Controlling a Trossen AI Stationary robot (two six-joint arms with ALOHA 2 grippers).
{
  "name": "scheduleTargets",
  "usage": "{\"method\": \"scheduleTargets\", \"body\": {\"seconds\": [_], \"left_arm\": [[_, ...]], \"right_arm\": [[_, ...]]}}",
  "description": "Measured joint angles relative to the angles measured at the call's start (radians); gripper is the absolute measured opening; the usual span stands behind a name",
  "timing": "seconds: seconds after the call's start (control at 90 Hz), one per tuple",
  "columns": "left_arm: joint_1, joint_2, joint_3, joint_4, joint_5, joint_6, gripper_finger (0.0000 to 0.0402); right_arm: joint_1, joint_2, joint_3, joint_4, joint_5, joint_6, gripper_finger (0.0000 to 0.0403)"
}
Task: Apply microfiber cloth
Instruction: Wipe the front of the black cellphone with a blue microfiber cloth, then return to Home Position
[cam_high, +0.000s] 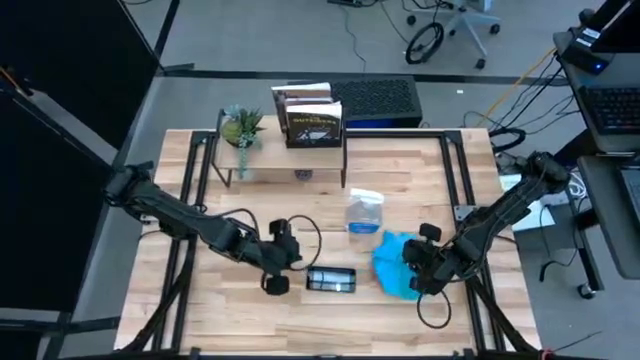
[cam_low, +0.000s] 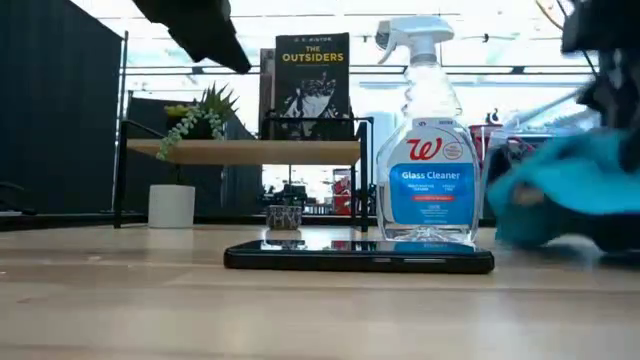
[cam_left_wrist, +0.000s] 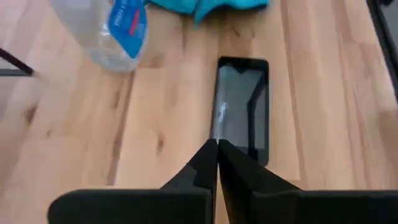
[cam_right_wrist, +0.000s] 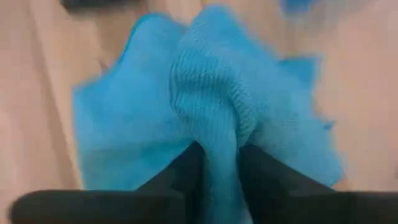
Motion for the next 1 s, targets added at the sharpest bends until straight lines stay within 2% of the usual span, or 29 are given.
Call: {"method": "scheduleTargets", "body": {"seconds": [0.078,0.156,0.322,0.511,0.633,0.722,0.8,0.933,1.0], "left_arm": [[0.01,-0.018,-0.03,0.005,0.04,-0.001,0.0],[0.021,-0.047,-0.052,0.024,0.066,0.008,0.0],[0.058,-0.061,-0.055,0.038,0.128,0.05,0.0],[0.089,-0.062,-0.055,0.051,0.182,0.09,0.0],[0.09,-0.062,-0.055,0.054,0.183,0.105,0.0],[0.089,-0.062,-0.055,0.053,0.183,0.121,0.0],[0.089,-0.062,-0.055,0.054,0.182,0.129,0.0],[0.091,-0.062,-0.055,0.055,0.175,0.169,0.0],[0.094,-0.062,-0.055,0.049,0.174,0.174,0.0]], "right_arm": [[-0.008,-0.017,0.009,0.006,-0.137,-0.001,0.0152],[-0.012,-0.052,0.035,0.006,-0.167,-0.019,0.0182],[-0.049,-0.158,0.059,0.016,-0.014,-0.178,0.0217],[-0.159,-0.335,0.053,0.112,0.131,-0.398,0.0214],[-0.187,-0.469,-0.002,0.263,0.145,-0.524,0.0196],[-0.188,-0.562,-0.089,0.384,0.143,-0.591,0.0167],[-0.188,-0.65,-0.209,0.561,0.142,-0.65,0.0128],[-0.206,-0.76,-0.442,0.983,0.112,-0.815,0.0046],[-0.213,-0.784,-0.533,1.099,0.104,-0.868,0.0014]]}}
